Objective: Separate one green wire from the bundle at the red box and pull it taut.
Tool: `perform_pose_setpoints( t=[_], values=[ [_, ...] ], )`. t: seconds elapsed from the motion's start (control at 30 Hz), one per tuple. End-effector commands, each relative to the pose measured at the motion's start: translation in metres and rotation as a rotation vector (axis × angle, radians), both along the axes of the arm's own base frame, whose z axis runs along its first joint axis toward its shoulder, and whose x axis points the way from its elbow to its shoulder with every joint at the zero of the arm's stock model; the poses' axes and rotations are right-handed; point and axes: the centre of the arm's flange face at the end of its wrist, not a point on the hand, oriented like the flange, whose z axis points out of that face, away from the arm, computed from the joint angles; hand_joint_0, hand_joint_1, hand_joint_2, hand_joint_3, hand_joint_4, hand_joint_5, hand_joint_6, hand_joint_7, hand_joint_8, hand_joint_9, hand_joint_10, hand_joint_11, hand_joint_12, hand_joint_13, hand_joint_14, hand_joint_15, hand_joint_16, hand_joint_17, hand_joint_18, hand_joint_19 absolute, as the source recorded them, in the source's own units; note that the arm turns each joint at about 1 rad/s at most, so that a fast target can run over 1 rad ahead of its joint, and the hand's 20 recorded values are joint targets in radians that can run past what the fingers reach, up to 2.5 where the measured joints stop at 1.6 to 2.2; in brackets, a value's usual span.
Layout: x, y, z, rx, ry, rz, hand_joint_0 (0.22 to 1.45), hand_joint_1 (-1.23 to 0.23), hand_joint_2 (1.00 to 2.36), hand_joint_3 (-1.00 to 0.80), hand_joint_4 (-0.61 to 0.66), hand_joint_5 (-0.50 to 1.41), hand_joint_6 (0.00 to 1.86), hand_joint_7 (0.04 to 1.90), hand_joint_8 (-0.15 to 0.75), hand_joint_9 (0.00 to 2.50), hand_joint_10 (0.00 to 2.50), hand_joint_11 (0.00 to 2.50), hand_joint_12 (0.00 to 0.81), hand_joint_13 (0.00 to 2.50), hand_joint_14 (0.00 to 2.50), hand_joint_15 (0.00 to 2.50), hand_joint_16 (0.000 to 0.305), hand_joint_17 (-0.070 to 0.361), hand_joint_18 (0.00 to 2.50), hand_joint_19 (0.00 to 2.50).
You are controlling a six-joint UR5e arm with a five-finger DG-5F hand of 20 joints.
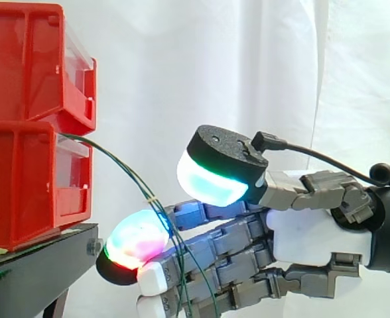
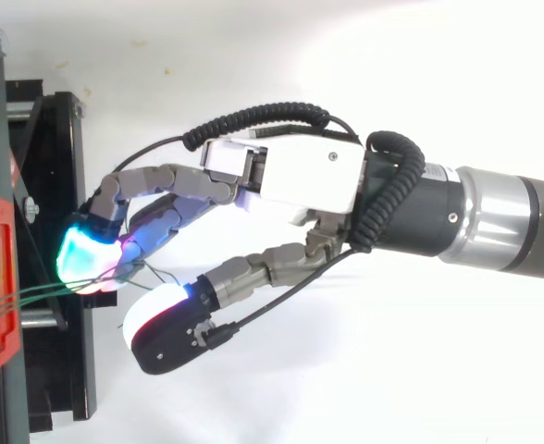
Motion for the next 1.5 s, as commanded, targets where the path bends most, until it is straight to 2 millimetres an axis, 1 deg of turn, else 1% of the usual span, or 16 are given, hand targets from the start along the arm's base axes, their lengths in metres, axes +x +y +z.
perform_pose_setpoints(
  t=[0.0, 0.17, 0.27, 0.3, 0.33, 0.4, 0.53, 0.67, 0.97, 1.13, 1.3, 1.47],
  values=[
    [0.0, -0.001, 0.001, -0.007, 0.003, -0.001, 0.62, -0.65, 1.01, -0.42, 0.22, -0.11, 0.5, 1.22, 0.283, 0.73, 0.01, 0.26, 0.341, 0.72, 0.01, 0.29, 0.043, 0.097, 0.58, 0.27],
    [-0.001, 0.0, 0.007, -0.008, 0.004, 0.0, 0.62, -0.65, 1.01, -0.41, 0.19, -0.1, 0.51, 1.26, 0.286, 0.73, 0.01, 0.26, 0.34, 0.73, 0.01, 0.3, 0.043, 0.097, 0.59, 0.28],
    [-0.004, 0.0, 0.01, -0.015, 0.019, 0.0, 0.63, -0.64, 1.01, -0.36, 0.16, -0.13, 0.62, 1.16, 0.285, 0.73, 0.01, 0.3, 0.342, 0.73, 0.01, 0.3, 0.044, 0.098, 0.59, 0.28],
    [-0.005, -0.002, 0.012, -0.019, 0.021, -0.002, 0.63, -0.64, 1.01, -0.34, 0.17, -0.14, 0.67, 1.07, 0.286, 0.73, 0.01, 0.32, 0.343, 0.73, 0.01, 0.31, 0.044, 0.099, 0.6, 0.28],
    [-0.005, 0.0, 0.013, -0.023, 0.026, -0.001, 0.63, -0.64, 1.01, -0.33, 0.16, -0.15, 0.7, 1.05, 0.287, 0.73, 0.01, 0.33, 0.344, 0.73, 0.01, 0.31, 0.044, 0.1, 0.6, 0.29],
    [-0.006, 0.0, 0.015, -0.03, 0.033, -0.001, 0.64, -0.68, 1.02, -0.29, 0.17, -0.18, 0.78, 0.95, 0.287, 0.71, 0.01, 0.38, 0.349, 0.73, 0.01, 0.33, 0.045, 0.101, 0.61, 0.29],
    [-0.007, 0.004, 0.014, -0.038, 0.045, 0.003, 0.65, -0.7, 1.02, -0.28, 0.18, -0.2, 0.86, 0.86, 0.29, 0.7, 0.01, 0.4, 0.354, 0.74, 0.01, 0.35, 0.046, 0.103, 0.62, 0.3],
    [-0.007, 0.005, 0.014, -0.039, 0.043, 0.005, 0.64, -0.72, 1.02, -0.29, 0.19, -0.21, 0.88, 0.84, 0.292, 0.7, 0.01, 0.42, 0.357, 0.74, 0.01, 0.35, 0.046, 0.105, 0.63, 0.3],
    [-0.007, 0.007, 0.015, -0.041, 0.039, 0.005, 0.63, -0.71, 1.01, -0.34, 0.21, -0.2, 0.91, 0.85, 0.304, 0.74, 0.01, 0.44, 0.361, 0.77, 0.01, 0.37, 0.047, 0.106, 0.65, 0.32],
    [-0.003, 0.009, 0.022, -0.044, 0.029, 0.009, 0.62, -0.69, 1.01, -0.37, 0.21, -0.19, 0.91, 0.88, 0.31, 0.78, 0.01, 0.46, 0.361, 0.79, 0.01, 0.38, 0.047, 0.106, 0.66, 0.33],
    [-0.001, 0.01, 0.028, -0.053, 0.045, 0.008, 0.61, -0.68, 1.01, -0.33, 0.2, -0.18, 0.92, 0.92, 0.313, 0.8, 0.01, 0.46, 0.365, 0.8, 0.01, 0.39, 0.047, 0.106, 0.67, 0.33],
    [-0.002, 0.01, 0.033, -0.057, 0.062, 0.01, 0.64, -0.7, 1.02, -0.27, 0.15, -0.18, 0.93, 0.99, 0.318, 0.8, 0.02, 0.48, 0.368, 0.81, 0.01, 0.4, 0.047, 0.107, 0.69, 0.34]
  ],
)
